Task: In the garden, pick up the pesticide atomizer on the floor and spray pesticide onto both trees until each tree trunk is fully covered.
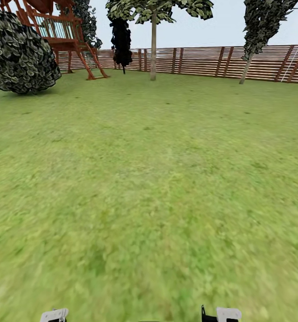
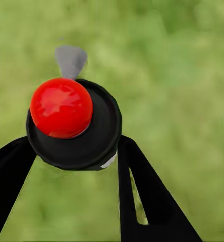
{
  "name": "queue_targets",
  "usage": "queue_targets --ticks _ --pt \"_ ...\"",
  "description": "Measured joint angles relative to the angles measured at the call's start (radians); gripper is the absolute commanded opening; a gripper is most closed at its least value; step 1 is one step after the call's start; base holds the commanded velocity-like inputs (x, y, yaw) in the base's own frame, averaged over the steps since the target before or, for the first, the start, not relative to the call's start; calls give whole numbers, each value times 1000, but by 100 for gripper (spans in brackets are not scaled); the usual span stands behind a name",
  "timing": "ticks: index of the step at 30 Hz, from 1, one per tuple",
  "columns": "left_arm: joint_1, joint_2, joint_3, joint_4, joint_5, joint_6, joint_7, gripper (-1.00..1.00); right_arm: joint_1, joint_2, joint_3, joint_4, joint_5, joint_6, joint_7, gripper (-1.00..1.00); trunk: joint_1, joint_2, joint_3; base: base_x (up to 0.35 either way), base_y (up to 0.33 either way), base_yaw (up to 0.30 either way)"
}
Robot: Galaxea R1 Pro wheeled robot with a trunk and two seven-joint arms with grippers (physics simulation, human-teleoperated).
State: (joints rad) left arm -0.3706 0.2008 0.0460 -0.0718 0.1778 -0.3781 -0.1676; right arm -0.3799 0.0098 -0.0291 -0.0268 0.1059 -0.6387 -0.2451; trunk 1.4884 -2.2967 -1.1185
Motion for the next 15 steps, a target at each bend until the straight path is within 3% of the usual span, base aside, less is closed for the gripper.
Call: queue_targets --ticks 15 --pt "0 0 0 0 0 -1 0 -100 0 0 0 0 0 0 0 100 0 0 0 339 0 0"
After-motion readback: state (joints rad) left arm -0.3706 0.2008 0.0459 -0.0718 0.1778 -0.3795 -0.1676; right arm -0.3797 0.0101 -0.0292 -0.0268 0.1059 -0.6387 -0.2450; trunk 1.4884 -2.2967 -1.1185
